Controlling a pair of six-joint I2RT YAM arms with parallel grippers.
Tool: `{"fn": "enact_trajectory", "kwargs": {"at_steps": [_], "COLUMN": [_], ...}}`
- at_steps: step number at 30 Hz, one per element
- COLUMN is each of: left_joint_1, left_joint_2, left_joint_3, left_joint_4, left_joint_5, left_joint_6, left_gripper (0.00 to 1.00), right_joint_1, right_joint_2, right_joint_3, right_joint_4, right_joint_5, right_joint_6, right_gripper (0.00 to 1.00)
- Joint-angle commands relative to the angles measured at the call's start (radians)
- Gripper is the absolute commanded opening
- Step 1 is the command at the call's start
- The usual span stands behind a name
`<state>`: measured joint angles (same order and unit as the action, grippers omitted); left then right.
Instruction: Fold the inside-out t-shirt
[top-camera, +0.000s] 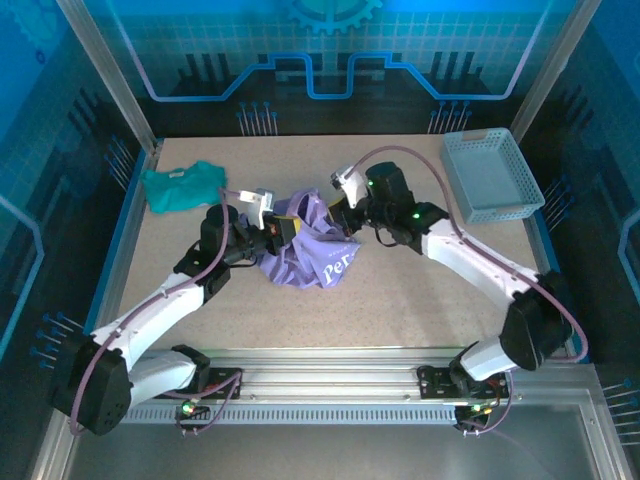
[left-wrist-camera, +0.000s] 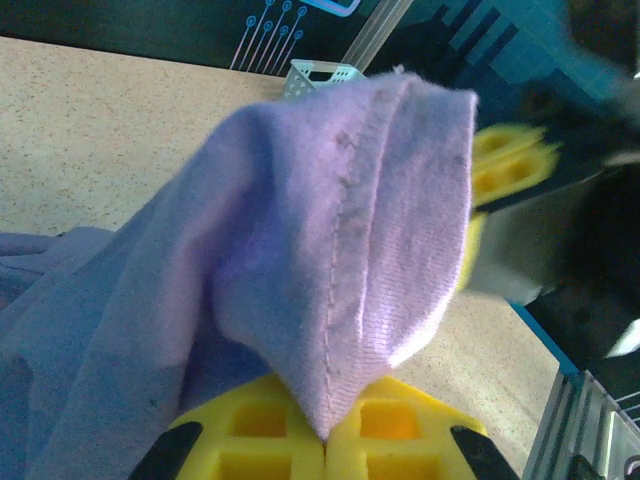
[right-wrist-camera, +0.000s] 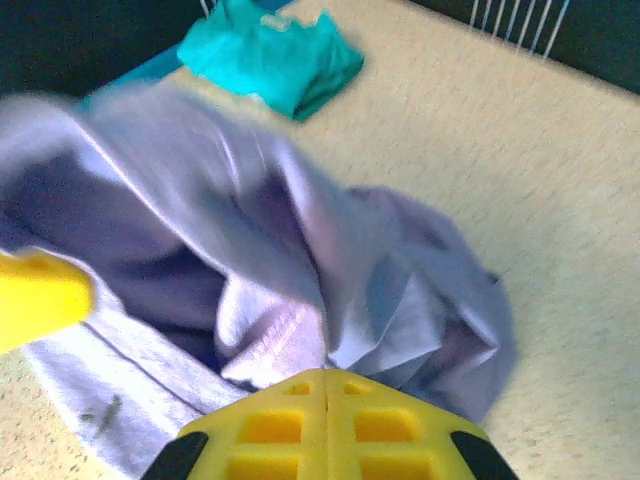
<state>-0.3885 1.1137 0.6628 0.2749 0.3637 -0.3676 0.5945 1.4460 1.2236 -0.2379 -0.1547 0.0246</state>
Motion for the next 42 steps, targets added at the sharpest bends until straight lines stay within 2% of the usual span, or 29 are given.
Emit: {"fn": "enact_trajectory", "kwargs": {"at_steps": [1,4,6,7,10,15,16,18,20,22,23,24,25,27,30,34,36,38,40,42], "left_joint_1": [0.007,0.007,0.007,0.007,0.007,0.007,0.007,0.007,0.007,0.007,0.007,0.007,0.005,0.004,-0.012,-0.084,-0.120,-0.144,-0.151,-0.151], "left_joint_2": [-0.038,-0.047,-0.051,-0.051,-0.048,-0.045,-0.044,-0.046,-0.047,-0.047,-0.047,-0.048,-0.046,-0.044,-0.029,-0.002,0.005,0.013,0.028,0.045], "left_joint_3": [-0.007,0.001,0.000,-0.002,-0.005,-0.009,-0.008,-0.008,-0.009,-0.012,-0.011,-0.011,-0.010,-0.005,0.017,0.092,0.126,0.148,0.155,0.160], "left_joint_4": [0.041,0.041,0.044,0.048,0.049,0.048,0.047,0.045,0.043,0.037,0.034,0.033,0.031,0.036,0.041,0.027,0.029,0.068,0.161,0.237], "left_joint_5": [0.014,0.020,0.021,0.023,0.023,0.024,0.024,0.024,0.020,0.016,0.013,0.010,0.009,0.015,0.026,0.053,0.068,0.090,0.113,0.090], "left_joint_6": [-0.014,-0.018,-0.019,-0.021,-0.028,-0.031,-0.031,-0.030,-0.024,-0.019,-0.019,-0.018,-0.017,-0.017,-0.010,0.011,0.006,-0.035,-0.138,-0.244], "left_gripper": [0.04,0.04,0.04,0.04,0.04,0.04,0.04,0.04,0.04,0.04,0.04,0.05,0.05,0.07,0.09,0.10,0.10,0.10,0.06,0.02], "right_joint_1": [-0.008,-0.014,-0.013,-0.012,-0.009,-0.015,-0.013,-0.013,-0.014,-0.024,-0.028,-0.031,-0.033,-0.032,-0.023,0.003,0.003,-0.001,-0.010,-0.013], "right_joint_2": [-0.096,-0.119,-0.108,-0.095,-0.043,0.071,0.098,0.146,0.169,0.162,0.149,0.129,0.103,0.050,0.008,0.015,0.039,0.084,0.169,0.235], "right_joint_3": [0.073,0.091,0.079,0.064,0.009,-0.014,-0.007,0.006,0.022,0.047,0.063,0.085,0.108,0.157,0.281,0.456,0.519,0.572,0.654,0.719], "right_joint_4": [-0.092,-0.112,-0.099,-0.085,-0.013,0.111,0.126,0.150,0.158,0.136,0.108,0.062,0.007,-0.089,-0.257,-0.423,-0.452,-0.455,-0.493,-0.554], "right_joint_5": [0.091,0.122,0.097,0.060,-0.024,-0.121,-0.147,-0.173,-0.175,-0.174,-0.163,-0.135,-0.093,-0.018,0.024,0.104,0.150,0.197,0.245,0.302], "right_joint_6": [-0.065,-0.066,-0.054,-0.042,0.006,0.074,0.087,0.107,0.109,0.095,0.083,0.062,0.032,-0.016,-0.088,-0.165,-0.178,-0.161,-0.111,-0.080], "right_gripper": [0.00,0.00,0.00,0.04,0.37,0.57,0.59,0.55,0.38,0.16,0.08,0.02,0.00,0.00,0.00,0.01,0.05,0.11,0.26,0.34]}}
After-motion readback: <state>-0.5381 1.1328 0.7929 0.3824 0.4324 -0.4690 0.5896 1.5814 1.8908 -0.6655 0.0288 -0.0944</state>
